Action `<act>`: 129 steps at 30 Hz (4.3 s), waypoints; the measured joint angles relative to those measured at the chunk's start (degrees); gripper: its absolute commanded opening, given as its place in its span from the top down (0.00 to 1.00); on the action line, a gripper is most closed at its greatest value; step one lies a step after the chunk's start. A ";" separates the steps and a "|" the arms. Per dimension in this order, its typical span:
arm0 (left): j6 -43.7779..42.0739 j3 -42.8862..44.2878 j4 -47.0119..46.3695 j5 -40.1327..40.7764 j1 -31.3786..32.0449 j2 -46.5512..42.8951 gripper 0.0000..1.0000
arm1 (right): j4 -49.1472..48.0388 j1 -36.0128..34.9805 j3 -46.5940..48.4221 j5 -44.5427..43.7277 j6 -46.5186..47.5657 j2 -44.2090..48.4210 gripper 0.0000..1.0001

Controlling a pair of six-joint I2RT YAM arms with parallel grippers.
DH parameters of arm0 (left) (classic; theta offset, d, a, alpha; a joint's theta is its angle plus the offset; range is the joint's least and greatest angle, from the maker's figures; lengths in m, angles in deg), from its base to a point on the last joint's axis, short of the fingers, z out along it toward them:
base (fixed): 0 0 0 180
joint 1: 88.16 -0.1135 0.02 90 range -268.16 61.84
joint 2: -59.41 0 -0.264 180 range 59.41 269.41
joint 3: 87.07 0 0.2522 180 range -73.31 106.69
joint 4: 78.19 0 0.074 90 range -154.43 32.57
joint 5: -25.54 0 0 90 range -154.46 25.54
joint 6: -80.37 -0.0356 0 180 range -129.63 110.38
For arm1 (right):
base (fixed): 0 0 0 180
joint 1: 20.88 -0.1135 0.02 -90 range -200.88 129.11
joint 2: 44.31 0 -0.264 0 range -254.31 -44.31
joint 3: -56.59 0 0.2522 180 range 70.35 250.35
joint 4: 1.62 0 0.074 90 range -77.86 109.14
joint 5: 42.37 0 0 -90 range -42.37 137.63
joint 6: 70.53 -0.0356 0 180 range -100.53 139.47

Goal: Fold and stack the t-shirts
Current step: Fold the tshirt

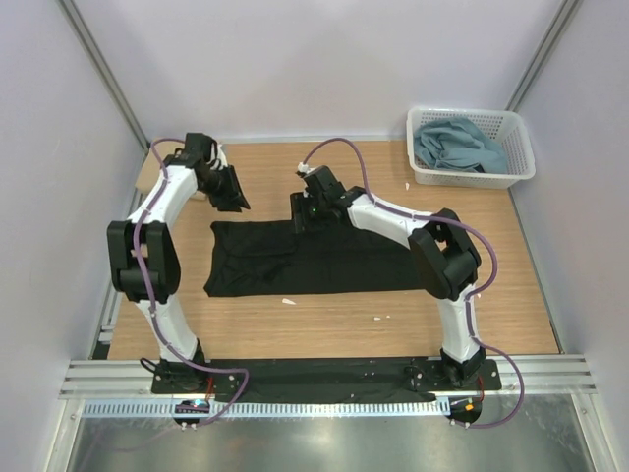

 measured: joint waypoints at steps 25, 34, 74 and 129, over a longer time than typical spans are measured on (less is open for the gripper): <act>4.59 -22.77 -9.31 -0.76 1.05 -4.07 0.85 | -19.21 1.95 -9.29 22.64 -15.63 -7.48 0.94; 6.29 -24.79 -7.91 0.31 1.05 -12.33 0.72 | -18.91 2.93 -11.76 24.02 -16.28 -4.79 0.72; 4.02 9.97 8.39 18.58 13.29 18.12 0.65 | 8.76 12.83 -19.45 -20.79 2.93 10.32 0.21; 21.22 41.09 4.42 18.82 12.00 36.28 0.58 | 15.61 12.81 -21.24 -18.45 7.87 13.49 0.43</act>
